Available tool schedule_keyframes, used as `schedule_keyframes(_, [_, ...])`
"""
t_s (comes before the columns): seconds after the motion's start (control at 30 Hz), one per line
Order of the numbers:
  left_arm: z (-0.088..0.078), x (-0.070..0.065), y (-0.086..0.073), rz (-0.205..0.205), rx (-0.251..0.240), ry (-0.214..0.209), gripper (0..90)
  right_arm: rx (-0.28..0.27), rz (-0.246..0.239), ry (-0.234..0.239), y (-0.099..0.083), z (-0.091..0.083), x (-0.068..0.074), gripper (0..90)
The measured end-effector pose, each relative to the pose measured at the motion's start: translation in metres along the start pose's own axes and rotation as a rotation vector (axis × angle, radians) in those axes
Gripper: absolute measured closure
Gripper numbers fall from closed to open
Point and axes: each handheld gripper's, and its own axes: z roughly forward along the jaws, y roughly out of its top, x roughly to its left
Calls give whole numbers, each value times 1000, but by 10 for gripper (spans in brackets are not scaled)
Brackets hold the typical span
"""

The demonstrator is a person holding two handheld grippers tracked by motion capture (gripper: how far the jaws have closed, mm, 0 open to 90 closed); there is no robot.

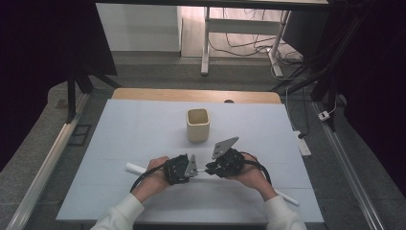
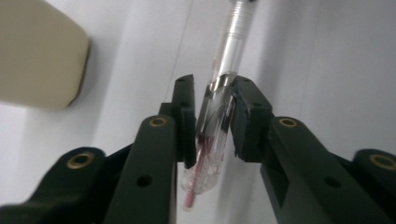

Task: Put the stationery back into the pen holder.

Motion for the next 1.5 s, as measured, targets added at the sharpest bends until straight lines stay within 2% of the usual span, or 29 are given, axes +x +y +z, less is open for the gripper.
schedule_keyframes(0.1, [-1, -1, 1, 5, -4, -5, 753, -22, 7, -20, 0, -1, 0, 731])
schedule_keyframes(0.13, [-1, 0, 1, -2, -7, -1, 757, -44, 13, -36, 1, -2, 0, 716])
schedule_keyframes(0.2, [-3, 1, 1, -9, -5, 3, 758, -95, 44, -29, 2, -5, -1, 665])
schedule_keyframes(0.3, [-5, 1, 1, -22, -16, 9, 759, -162, 67, -68, 4, -10, 0, 593])
schedule_keyframes(0.4, [-7, 3, 0, -42, -31, 14, 758, -223, 92, -105, 4, -17, 0, 564])
schedule_keyframes(0.57, [-10, 7, -2, -77, -41, 16, 758, -285, 129, -132, 1, -23, -3, 540])
schedule_keyframes(0.7, [-11, 10, -5, -93, -45, 23, 758, -311, 143, -158, -1, -26, -5, 514])
schedule_keyframes(0.9, [-15, 18, -10, -157, -92, -15, 758, -366, 158, -187, -3, -31, -6, 485])
schedule_keyframes(1.07, [-18, 23, -15, -205, -119, -12, 758, -390, 175, -214, -5, -33, -7, 449])
schedule_keyframes(1.33, [-23, 28, -20, -259, -170, -18, 757, -415, 220, -199, -9, -30, -9, 423])
schedule_keyframes(1.5, [-27, 28, -21, -263, -208, 9, 758, -415, 240, -197, -10, -26, -9, 412])
